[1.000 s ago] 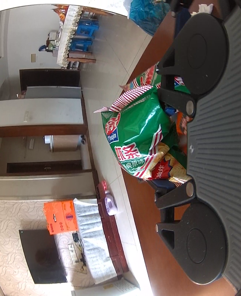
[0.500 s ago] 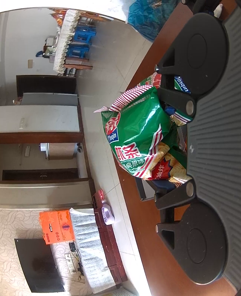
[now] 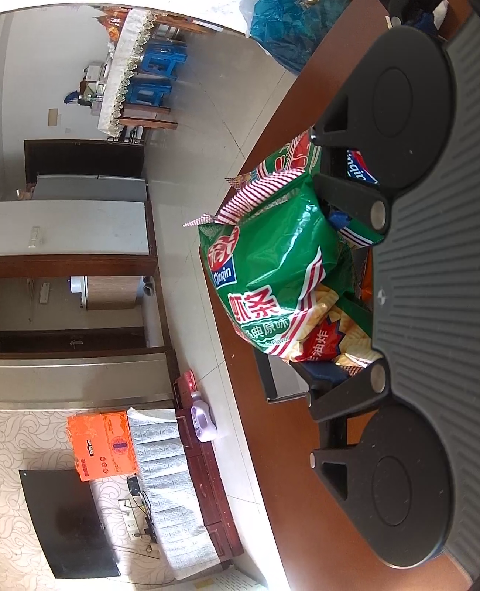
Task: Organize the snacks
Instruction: 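Open the left tool to drop the chip bag while the right tool releases the bun packet into the box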
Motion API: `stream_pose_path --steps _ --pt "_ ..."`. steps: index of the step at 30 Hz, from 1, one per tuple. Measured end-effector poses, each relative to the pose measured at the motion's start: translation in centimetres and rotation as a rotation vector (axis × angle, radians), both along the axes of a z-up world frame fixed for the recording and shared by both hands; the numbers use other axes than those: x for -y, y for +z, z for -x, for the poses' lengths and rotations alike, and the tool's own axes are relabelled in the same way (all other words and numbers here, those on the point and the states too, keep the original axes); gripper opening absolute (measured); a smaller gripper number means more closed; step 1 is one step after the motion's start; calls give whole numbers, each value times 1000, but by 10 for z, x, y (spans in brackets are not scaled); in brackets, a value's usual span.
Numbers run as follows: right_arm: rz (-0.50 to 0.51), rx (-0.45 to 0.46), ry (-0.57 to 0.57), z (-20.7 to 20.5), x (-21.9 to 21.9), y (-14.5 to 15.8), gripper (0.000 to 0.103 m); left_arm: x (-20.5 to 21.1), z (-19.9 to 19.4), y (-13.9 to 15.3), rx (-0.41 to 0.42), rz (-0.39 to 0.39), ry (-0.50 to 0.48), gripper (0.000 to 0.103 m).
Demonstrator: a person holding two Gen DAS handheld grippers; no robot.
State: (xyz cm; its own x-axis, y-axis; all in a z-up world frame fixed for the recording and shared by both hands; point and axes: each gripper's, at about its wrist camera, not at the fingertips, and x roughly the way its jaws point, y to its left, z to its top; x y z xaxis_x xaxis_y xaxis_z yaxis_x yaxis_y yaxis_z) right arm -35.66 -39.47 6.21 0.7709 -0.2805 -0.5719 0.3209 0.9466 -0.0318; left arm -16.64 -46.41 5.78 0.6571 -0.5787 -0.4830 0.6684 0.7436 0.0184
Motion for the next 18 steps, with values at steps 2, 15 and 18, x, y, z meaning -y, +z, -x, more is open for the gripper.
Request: stream_pose_path --steps 2,15,18 --pt "11 6 -10 1 -1 1 61 0 3 -2 -11 8 7 71" --pt "23 -1 -23 -2 -1 1 61 0 -11 -11 -53 12 2 77" --pt "23 -2 -22 -3 0 1 61 -2 -8 -13 -51 8 0 77"
